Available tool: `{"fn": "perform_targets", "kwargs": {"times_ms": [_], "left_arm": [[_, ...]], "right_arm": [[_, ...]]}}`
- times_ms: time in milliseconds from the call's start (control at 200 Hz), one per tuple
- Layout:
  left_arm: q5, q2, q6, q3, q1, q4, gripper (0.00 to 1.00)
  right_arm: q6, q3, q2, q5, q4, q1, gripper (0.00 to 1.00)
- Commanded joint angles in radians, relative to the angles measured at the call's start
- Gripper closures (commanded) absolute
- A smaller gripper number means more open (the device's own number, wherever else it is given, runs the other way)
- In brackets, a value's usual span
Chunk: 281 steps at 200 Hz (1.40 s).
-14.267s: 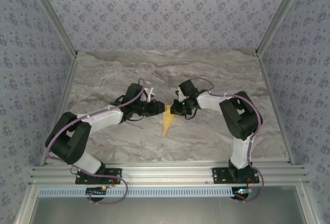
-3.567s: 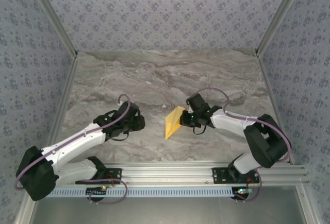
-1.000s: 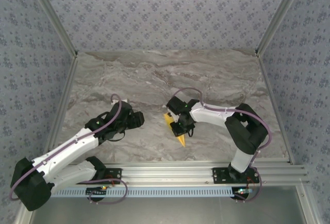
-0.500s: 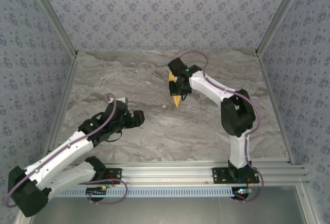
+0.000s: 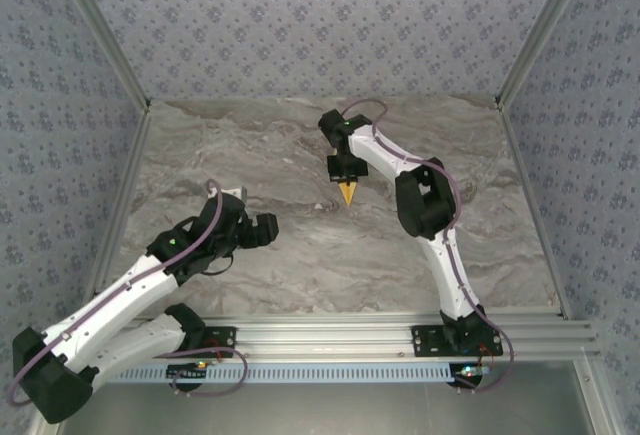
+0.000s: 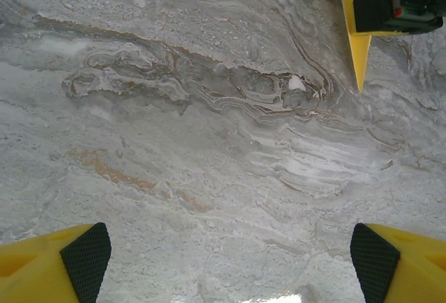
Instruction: Fold a paper plane with a square sheet of paper (fold left side to right side)
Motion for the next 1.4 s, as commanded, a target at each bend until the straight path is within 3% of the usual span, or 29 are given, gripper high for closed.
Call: {"fn": "perform_targets", "kwargs": {"times_ms": [0, 150, 250, 510, 675, 779, 899, 1079, 1169, 1284, 1399], "left_arm": [[-0.017, 0.002, 0.017, 0.037, 0.006, -0.018, 0.08], [-0.005, 0.017, 0.017, 0.040, 0.008, -0.013, 0.07], [0.083, 0.038, 0.024, 0.050, 0.046, 0.010, 0.06], [0.304, 0.079, 0.054, 0.093, 0.281, 0.054, 0.05], [0.354, 0.115, 0.096, 0.134, 0.443, 0.067, 0.05], [0.266, 0.121, 0.122, 0.129, 0.524, 0.099, 0.05], [0.030, 0.120, 0.217, 0.076, 0.545, 0.207, 0.04], [-0.167, 0.093, 0.455, -0.148, 0.546, 0.617, 0.04], [-0.214, 0.126, 0.558, -0.198, 0.551, 0.699, 0.04], [-0.237, 0.224, 0.653, -0.222, 0.565, 0.754, 0.04], [-0.225, 0.314, 0.686, -0.280, 0.580, 0.903, 0.04]], "right_arm": [[0.007, 0.034, 0.031, 0.023, -0.060, -0.006, 0.90], [-0.008, 0.031, 0.023, 0.013, -0.058, -0.005, 0.82], [-0.020, 0.031, -0.009, 0.026, -0.072, -0.005, 0.70], [-0.073, -0.043, -0.240, 0.084, -0.098, -0.003, 0.45], [-0.144, -0.257, -0.513, 0.155, 0.007, -0.014, 0.26], [-0.180, -0.469, -0.709, 0.205, 0.134, -0.053, 0.13], [-0.214, -0.769, -0.938, 0.246, 0.334, -0.151, 0.01], [-0.223, -1.181, -1.198, 0.226, 0.653, -0.379, 0.00], [-0.273, -1.360, -1.256, 0.177, 0.839, -0.486, 0.00], [-0.339, -1.595, -1.258, 0.171, 1.169, -0.538, 0.00], [-0.375, -1.660, -1.190, 0.147, 1.323, -0.563, 0.00]]}}
